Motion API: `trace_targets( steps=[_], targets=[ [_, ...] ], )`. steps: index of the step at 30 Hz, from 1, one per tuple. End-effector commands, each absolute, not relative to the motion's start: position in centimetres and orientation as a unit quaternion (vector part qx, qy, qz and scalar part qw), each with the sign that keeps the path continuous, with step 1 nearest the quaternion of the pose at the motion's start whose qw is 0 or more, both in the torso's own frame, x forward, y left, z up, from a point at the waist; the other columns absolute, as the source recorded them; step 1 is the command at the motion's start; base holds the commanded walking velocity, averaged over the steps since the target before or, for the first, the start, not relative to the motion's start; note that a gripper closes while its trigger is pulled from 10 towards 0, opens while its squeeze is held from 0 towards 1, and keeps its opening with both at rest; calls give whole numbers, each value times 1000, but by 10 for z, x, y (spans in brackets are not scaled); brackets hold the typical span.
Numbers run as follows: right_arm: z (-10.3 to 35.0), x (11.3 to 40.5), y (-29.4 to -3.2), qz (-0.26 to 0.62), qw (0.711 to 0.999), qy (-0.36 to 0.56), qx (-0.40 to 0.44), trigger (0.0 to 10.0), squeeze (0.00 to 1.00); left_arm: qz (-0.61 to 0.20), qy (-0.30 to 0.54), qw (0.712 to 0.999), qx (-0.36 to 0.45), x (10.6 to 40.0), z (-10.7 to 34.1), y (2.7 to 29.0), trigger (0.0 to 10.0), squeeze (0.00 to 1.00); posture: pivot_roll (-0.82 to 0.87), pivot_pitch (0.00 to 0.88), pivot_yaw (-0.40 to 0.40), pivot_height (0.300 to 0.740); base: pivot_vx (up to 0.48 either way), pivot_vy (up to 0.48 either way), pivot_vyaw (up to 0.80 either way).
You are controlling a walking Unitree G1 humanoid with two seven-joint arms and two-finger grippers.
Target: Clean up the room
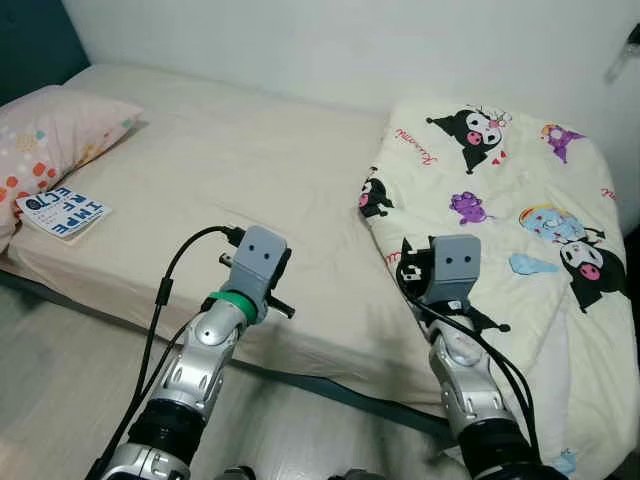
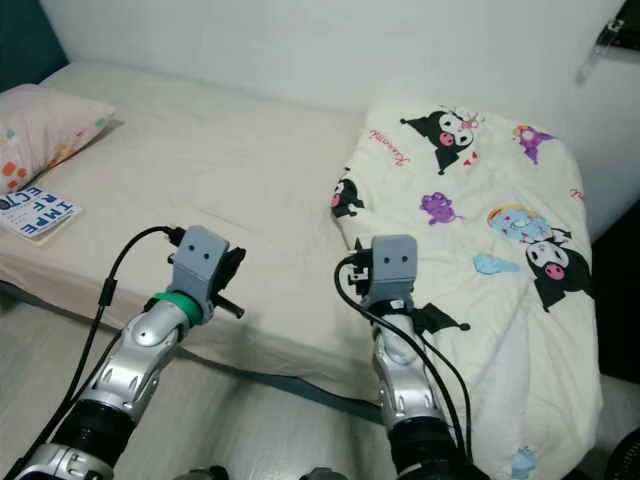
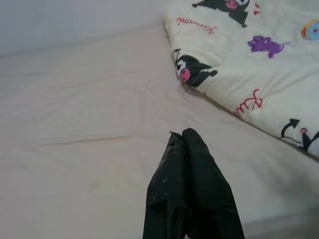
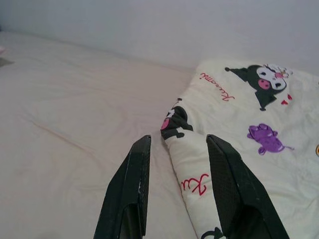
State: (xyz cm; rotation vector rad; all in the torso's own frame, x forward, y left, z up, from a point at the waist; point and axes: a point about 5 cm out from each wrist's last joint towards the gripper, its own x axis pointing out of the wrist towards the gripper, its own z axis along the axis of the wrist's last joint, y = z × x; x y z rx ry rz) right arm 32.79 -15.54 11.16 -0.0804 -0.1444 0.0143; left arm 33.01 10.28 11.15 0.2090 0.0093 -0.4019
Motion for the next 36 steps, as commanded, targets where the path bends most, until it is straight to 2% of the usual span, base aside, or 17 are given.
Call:
trace_targets(
  steps=[1,25,36],
  targets=[
    [103,324,-159,-1,998,-52,-32,10000,0,-199,18,975,99,329,107,103,10000,0,-57,48,70,722,0,0,-800],
    [103,324,-160,-2,998,-50,-32,10000,0,-197,20,976,95,329,107,103,10000,0,-57,58,71,722,0,0,-800],
    [105,324,-156,7,997,-57,-42,10000,0,-198,16,975,101,328,107,104,10000,0,-57,59,70,722,0,0,0]
  ],
)
